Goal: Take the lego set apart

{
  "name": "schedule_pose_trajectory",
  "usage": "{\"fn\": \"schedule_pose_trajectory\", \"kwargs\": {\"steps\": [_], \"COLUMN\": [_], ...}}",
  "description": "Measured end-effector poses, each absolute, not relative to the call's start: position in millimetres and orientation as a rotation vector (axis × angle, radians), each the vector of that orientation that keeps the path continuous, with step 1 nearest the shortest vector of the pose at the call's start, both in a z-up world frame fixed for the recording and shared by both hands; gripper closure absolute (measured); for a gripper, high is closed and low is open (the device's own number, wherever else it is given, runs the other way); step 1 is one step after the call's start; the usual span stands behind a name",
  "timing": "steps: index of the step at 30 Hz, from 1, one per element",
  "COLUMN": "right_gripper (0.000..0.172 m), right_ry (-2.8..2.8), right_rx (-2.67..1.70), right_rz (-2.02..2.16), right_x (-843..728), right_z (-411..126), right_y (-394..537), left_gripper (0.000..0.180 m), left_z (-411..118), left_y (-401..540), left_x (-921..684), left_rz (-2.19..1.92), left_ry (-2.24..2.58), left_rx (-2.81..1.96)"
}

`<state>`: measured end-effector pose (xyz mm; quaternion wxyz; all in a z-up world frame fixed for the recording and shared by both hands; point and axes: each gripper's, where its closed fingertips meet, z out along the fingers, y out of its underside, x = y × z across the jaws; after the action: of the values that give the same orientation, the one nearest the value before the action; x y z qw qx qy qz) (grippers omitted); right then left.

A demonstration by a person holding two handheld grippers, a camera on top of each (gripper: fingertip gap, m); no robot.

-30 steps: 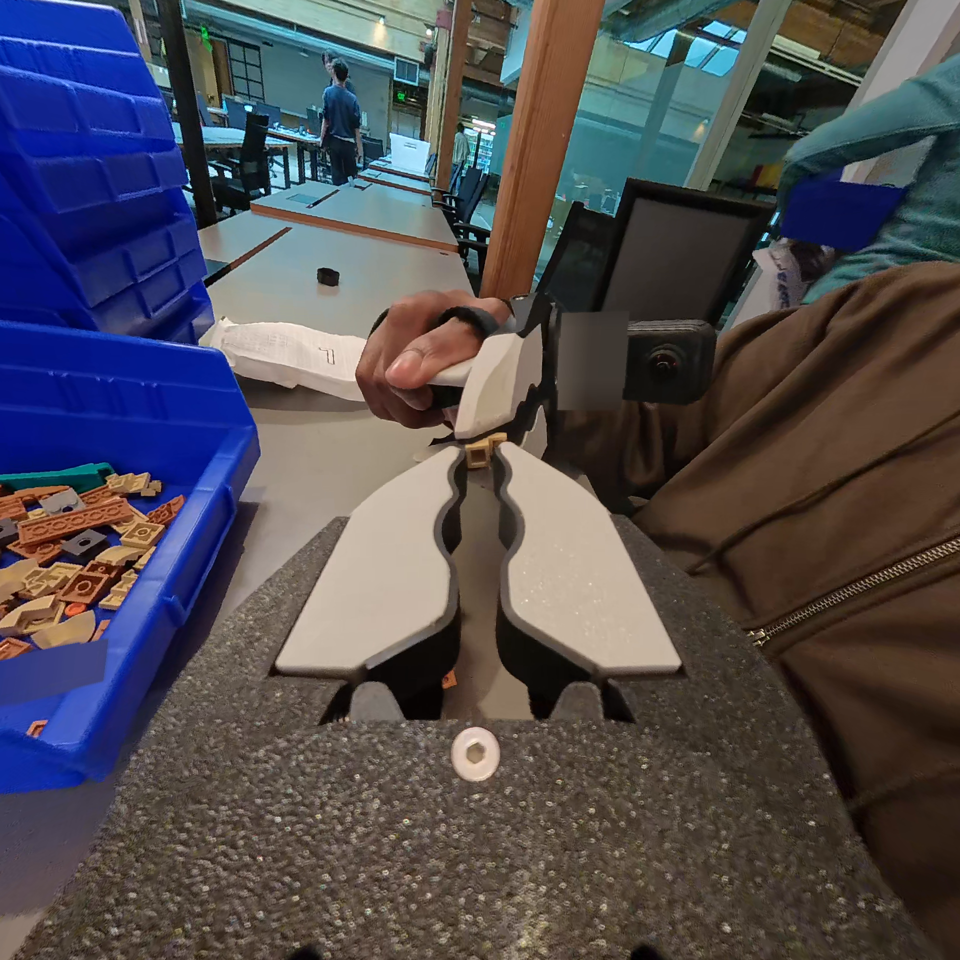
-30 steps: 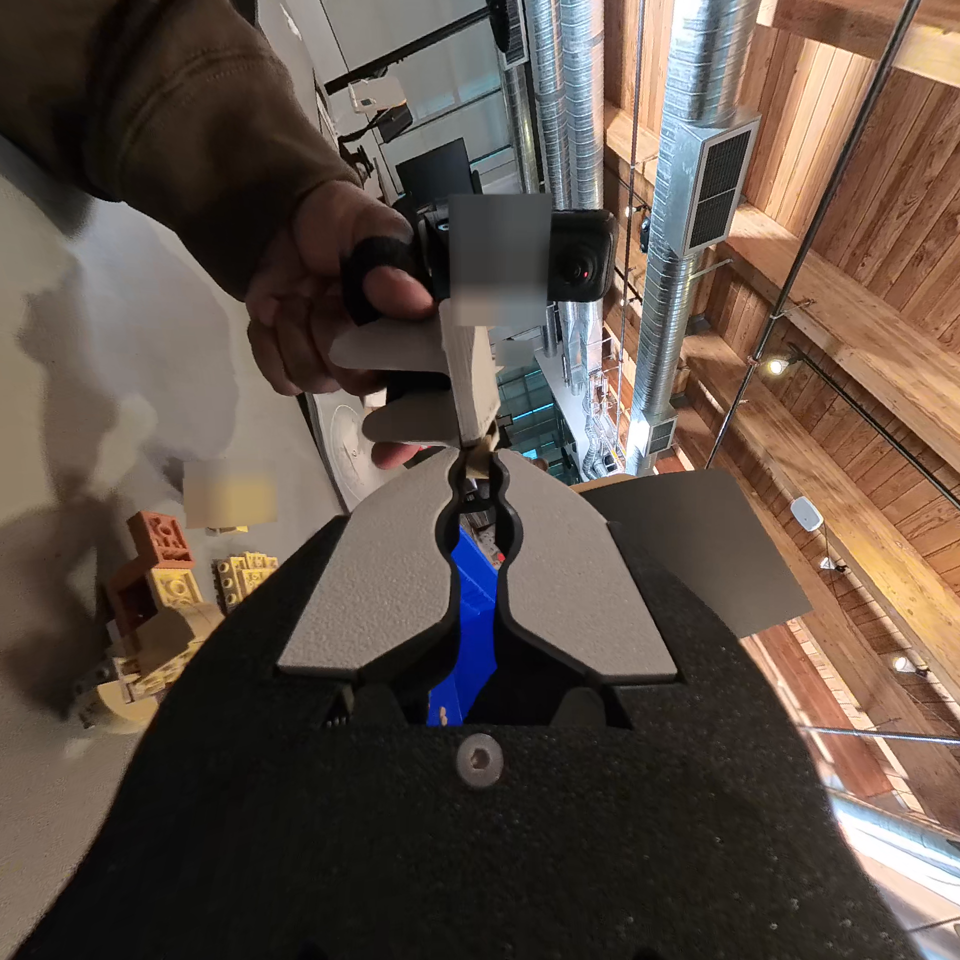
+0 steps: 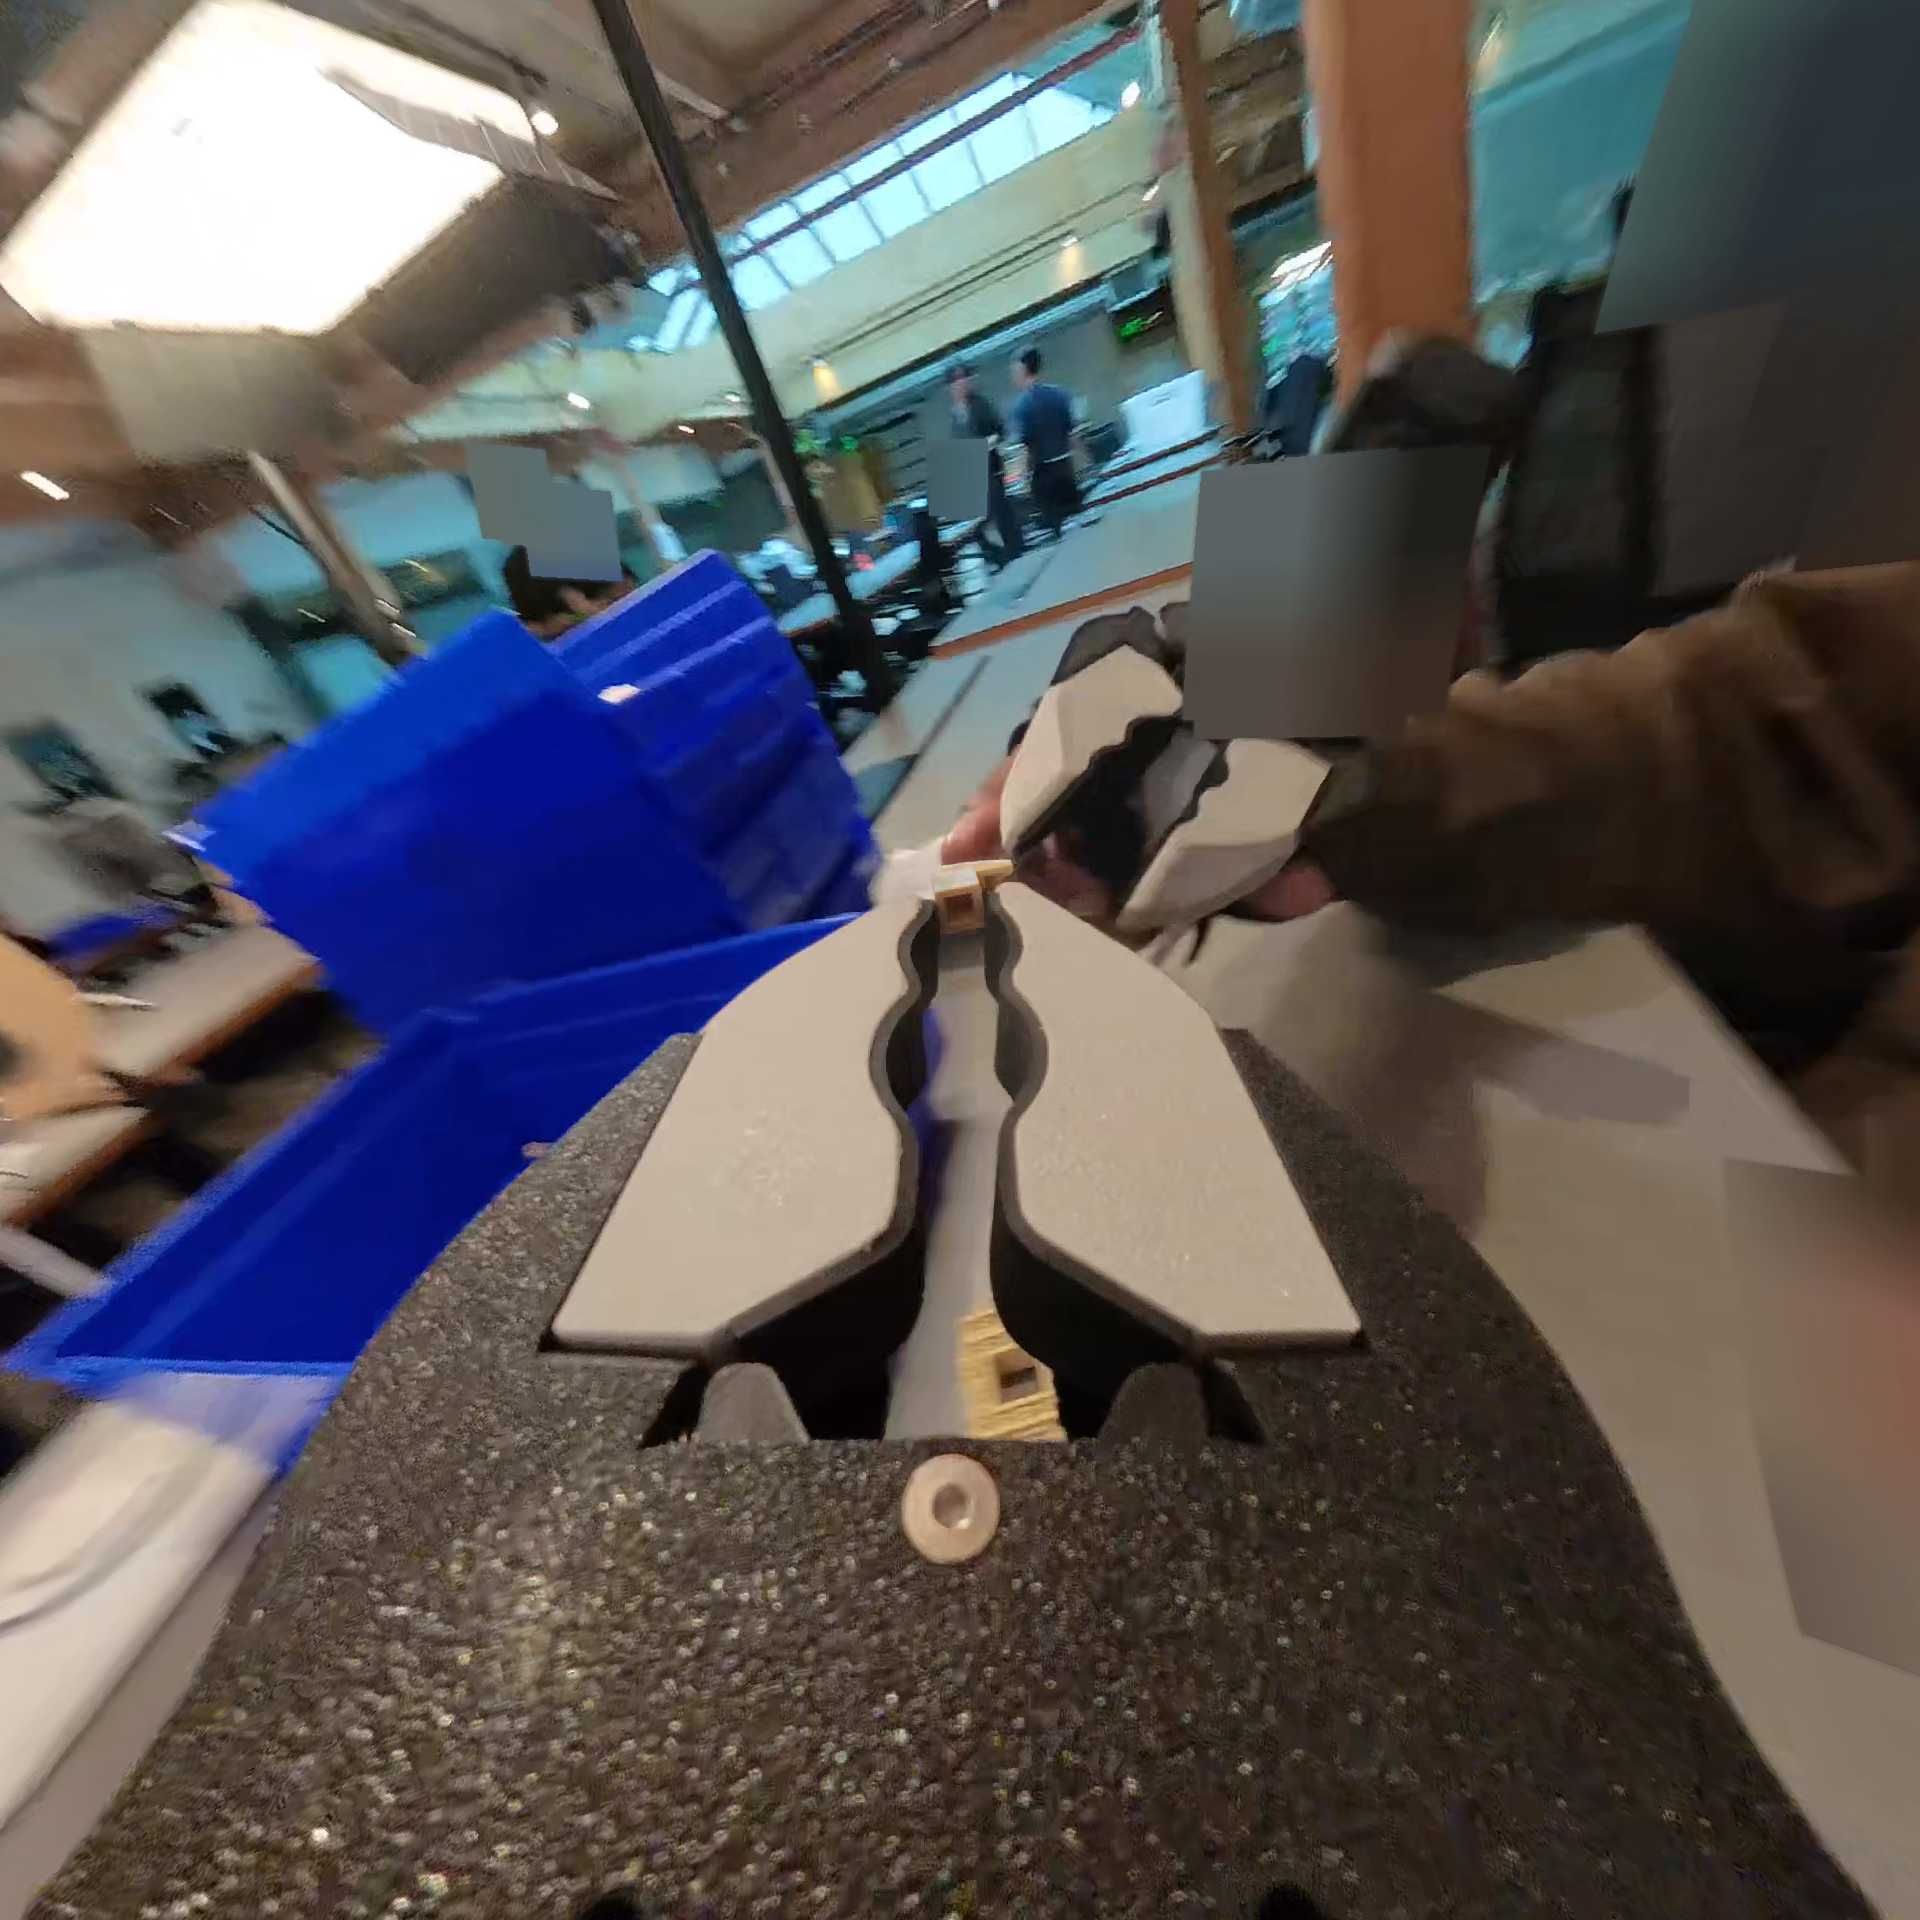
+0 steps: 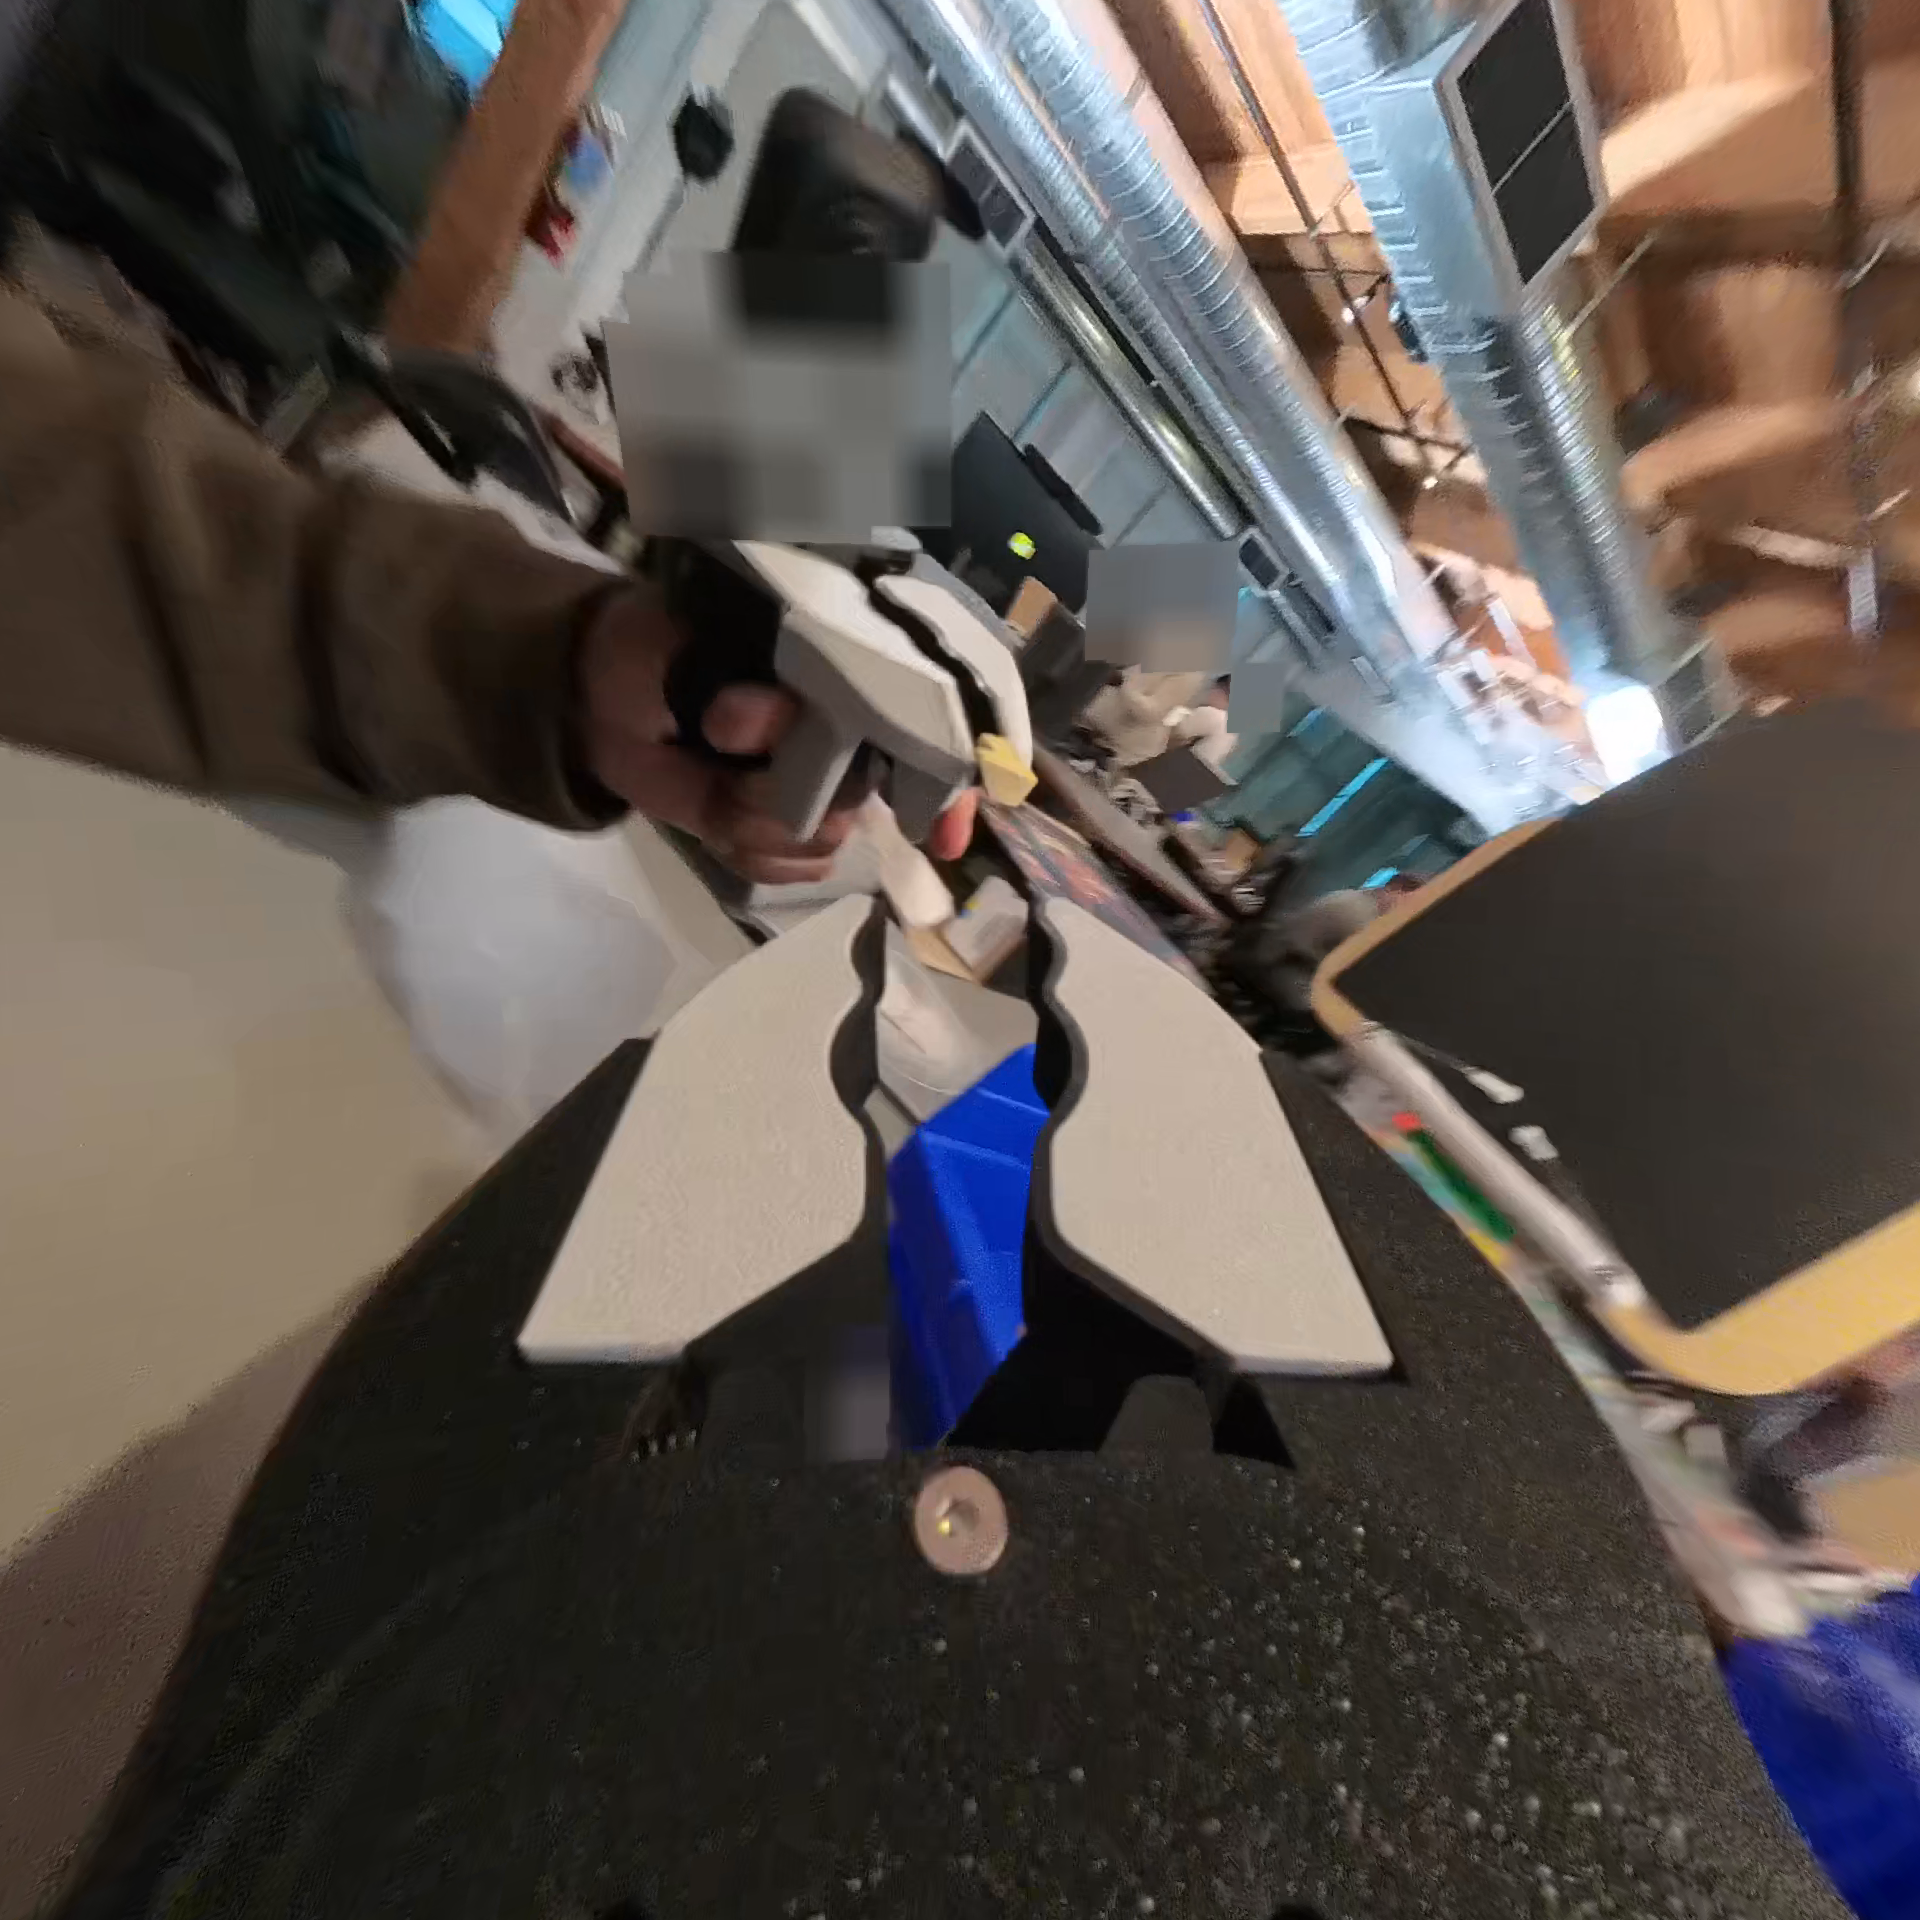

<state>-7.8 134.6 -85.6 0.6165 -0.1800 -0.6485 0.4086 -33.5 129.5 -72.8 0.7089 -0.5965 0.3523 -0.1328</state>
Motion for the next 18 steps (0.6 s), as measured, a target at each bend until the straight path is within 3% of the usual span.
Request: {"fn": "schedule_pose_trajectory", "kwargs": {"steps": [8,18], "right_gripper": [0.144,0.153], "right_ry": [-1.559,-1.632], "right_rx": [-0.530,-0.522], "right_rz": [1.219,1.234], "right_x": [-5.7,-4.9], "right_z": [-86.6,-95.2], "right_y": [124.6,116.1], "left_gripper": [0.172,0.172], "left_z": [-76.9,-93.5], "left_y": [124.1,125.1], "left_x": [-16.6,2.6], "left_rz": [0.252,0.405], "left_ry": [1.017,1.165], "left_rx": [-1.102,-1.041]}}
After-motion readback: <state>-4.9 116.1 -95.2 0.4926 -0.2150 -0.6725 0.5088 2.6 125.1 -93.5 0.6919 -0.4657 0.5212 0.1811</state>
